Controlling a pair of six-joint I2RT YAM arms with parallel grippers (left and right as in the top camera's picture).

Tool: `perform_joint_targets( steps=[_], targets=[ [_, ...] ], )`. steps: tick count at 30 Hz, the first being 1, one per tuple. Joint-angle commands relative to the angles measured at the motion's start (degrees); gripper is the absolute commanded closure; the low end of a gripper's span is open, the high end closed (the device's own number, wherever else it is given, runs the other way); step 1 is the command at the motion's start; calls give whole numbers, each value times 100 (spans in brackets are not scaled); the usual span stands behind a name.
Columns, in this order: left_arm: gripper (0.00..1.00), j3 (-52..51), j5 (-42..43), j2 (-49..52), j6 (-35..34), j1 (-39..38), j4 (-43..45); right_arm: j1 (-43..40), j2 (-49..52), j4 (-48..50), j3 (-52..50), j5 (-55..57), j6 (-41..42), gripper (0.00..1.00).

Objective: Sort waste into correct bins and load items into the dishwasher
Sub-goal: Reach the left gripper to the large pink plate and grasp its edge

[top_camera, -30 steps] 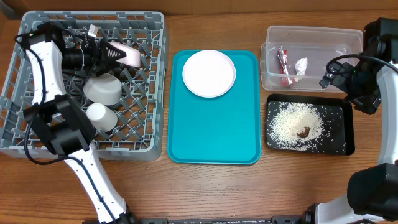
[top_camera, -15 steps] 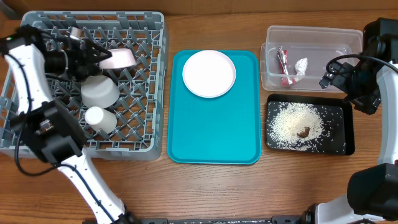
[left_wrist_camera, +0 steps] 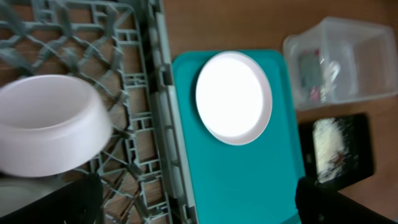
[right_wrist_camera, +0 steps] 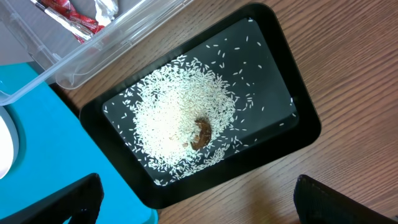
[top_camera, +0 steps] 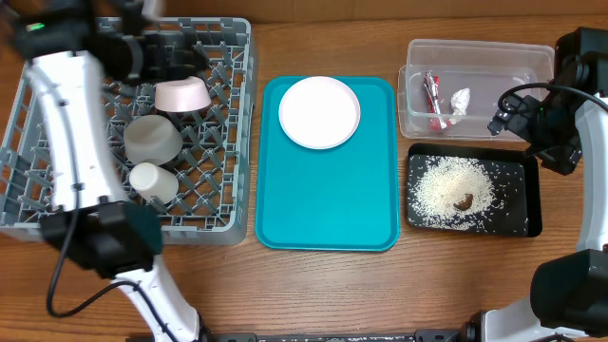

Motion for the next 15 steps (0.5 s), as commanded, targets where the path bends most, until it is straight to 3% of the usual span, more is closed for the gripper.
perform_joint_targets(
  steps=[1, 7, 15],
  targets=[
    [0, 24, -1388, 7, -328, -761, 33, -11, -114, 22, 140, 9, 9, 0],
    [0, 11, -2625, 199, -380, -2184, 264, -11, -114, 24, 140, 9, 9, 0],
    [0, 9, -2957, 876, -415, -3362, 450, -11, -114, 24, 140, 9, 9, 0]
  ],
)
